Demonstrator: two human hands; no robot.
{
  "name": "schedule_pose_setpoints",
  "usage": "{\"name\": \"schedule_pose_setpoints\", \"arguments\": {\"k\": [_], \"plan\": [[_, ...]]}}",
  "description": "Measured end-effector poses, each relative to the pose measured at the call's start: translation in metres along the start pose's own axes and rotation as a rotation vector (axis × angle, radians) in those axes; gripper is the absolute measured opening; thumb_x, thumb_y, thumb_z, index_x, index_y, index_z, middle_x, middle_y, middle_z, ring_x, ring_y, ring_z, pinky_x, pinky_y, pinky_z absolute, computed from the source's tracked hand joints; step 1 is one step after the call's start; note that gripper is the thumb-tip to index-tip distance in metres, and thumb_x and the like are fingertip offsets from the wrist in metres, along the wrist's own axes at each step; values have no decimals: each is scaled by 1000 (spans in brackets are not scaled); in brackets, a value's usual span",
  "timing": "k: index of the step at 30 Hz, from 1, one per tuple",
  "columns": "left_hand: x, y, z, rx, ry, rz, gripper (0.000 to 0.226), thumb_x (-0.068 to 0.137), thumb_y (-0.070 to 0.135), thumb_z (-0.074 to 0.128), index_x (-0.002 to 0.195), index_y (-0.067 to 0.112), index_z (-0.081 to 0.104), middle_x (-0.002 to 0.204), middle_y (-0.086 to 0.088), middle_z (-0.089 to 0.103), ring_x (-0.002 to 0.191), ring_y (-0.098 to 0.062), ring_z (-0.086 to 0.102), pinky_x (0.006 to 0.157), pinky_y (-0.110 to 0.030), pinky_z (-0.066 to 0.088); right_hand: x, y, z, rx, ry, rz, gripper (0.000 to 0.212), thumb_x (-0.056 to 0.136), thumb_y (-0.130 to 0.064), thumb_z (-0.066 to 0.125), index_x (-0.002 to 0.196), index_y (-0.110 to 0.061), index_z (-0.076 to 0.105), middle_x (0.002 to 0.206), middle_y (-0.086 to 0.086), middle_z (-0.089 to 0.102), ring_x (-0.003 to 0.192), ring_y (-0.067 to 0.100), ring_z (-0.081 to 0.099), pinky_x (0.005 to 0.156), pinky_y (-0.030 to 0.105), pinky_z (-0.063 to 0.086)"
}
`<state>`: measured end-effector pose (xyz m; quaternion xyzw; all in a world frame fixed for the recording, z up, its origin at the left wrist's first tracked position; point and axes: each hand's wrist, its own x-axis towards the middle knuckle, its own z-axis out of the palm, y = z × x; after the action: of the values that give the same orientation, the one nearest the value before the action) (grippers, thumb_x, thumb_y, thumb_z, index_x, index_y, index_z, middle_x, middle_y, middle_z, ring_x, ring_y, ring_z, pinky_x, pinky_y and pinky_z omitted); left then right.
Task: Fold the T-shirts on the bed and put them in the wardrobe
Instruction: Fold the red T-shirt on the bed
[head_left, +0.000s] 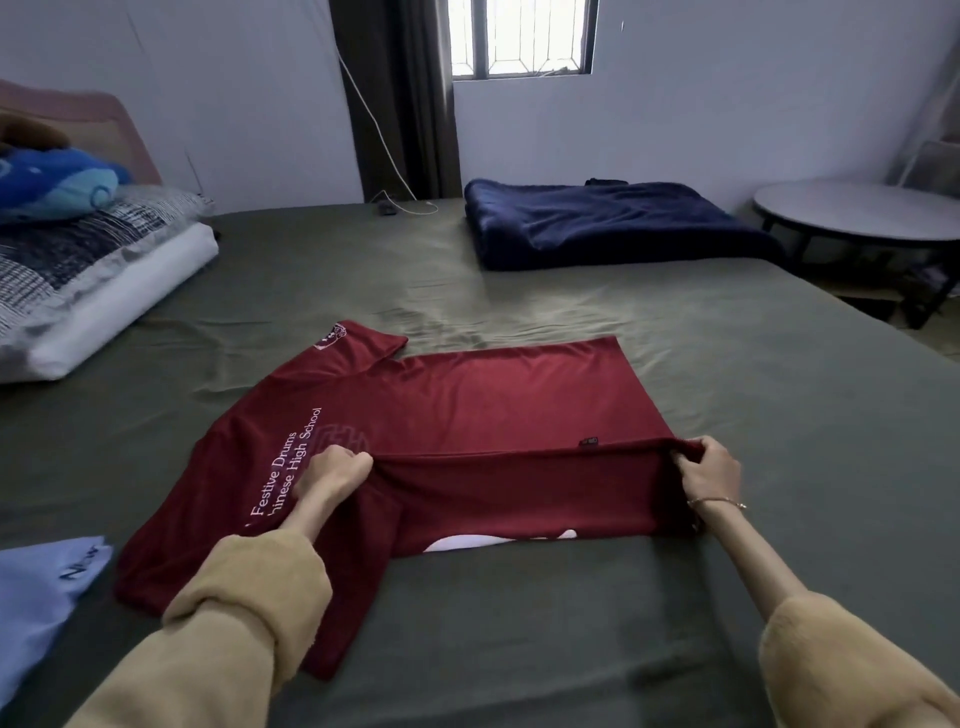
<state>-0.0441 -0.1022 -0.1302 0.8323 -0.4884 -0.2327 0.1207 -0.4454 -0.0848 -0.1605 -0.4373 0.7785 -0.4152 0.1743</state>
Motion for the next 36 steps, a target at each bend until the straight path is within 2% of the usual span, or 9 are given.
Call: {"name": "schedule_pose_setpoints", "arguments": {"k": [6, 11, 15, 18, 23, 26, 30, 34, 36], "plan": [[29, -2, 15, 73, -42, 24, 42, 82, 41, 50, 102, 9, 68, 109, -15, 66, 104, -33, 60, 87, -35, 45, 22, 18, 18, -158, 32, -27, 27, 87, -18, 65, 94, 7, 64, 98, 27, 66, 96, 40, 61, 78, 38, 42], [33, -6, 20, 81, -25, 69, 25, 86, 36, 51, 86, 14, 62, 108, -14, 65, 106, -33, 58, 84, -33, 42, 22, 20, 21, -266, 57, -44, 31, 88, -28, 63, 96, 2, 62, 99, 23, 66, 96, 39, 60, 74, 39, 46], [29, -4, 21, 114, -47, 67, 40, 83, 41, 55, 110, 12, 60, 121, -15, 61, 115, -33, 54, 96, -37, 42, 10, 10, 23, -298, 124, -100, 36, 88, -27, 62, 107, 3, 52, 110, 23, 55, 107, 38, 50, 80, 45, 44], [20, -5, 25, 116, -11, 98, 55, 83, 47, 58, 126, 12, 51, 129, -10, 55, 123, -30, 48, 102, -41, 37, -7, 6, 30, -497, 165, -319, 36, 79, -22, 71, 106, -2, 59, 114, 20, 55, 108, 36, 52, 88, 49, 40], [-3, -32, 20, -119, 194, 237, 27, 89, 42, 57, 102, 19, 57, 111, 2, 58, 117, -21, 47, 98, -42, 33, -59, -17, 62, -484, -44, -684, 26, 60, -9, 79, 81, -17, 65, 101, 5, 64, 91, 25, 63, 80, 44, 47], [-13, -73, 3, -68, 308, 292, 11, 88, 24, 58, 98, 19, 60, 106, 2, 60, 111, -21, 50, 94, -39, 34, -92, -42, 83, -422, -235, -818, 21, 69, -6, 70, 86, -17, 65, 99, 1, 61, 90, 24, 61, 74, 38, 45], [-25, -132, -30, 75, 335, 361, 18, 82, 13, 61, 97, 23, 59, 98, 7, 57, 102, -17, 50, 92, -36, 35, -134, -83, 112, -415, -485, -876, 31, 85, -8, 49, 114, -15, 55, 117, 1, 51, 111, 21, 49, 86, 32, 38], [-32, -175, -47, -103, 224, 378, 35, 75, -2, 57, 94, 27, 52, 88, 10, 59, 94, -16, 56, 87, -36, 42, -170, -115, 129, -320, -705, -1017, 46, 75, -18, 56, 120, -18, 51, 121, 0, 47, 106, 22, 52, 87, 33, 44], [-31, -193, -53, -144, 132, 382, 45, 71, -7, 55, 99, 28, 49, 94, 9, 60, 99, -15, 57, 90, -32, 42, -189, -121, 136, -362, -783, -1122, 57, 66, -27, 60, 122, -25, 50, 130, -4, 43, 114, 16, 45, 92, 32, 38]]}}
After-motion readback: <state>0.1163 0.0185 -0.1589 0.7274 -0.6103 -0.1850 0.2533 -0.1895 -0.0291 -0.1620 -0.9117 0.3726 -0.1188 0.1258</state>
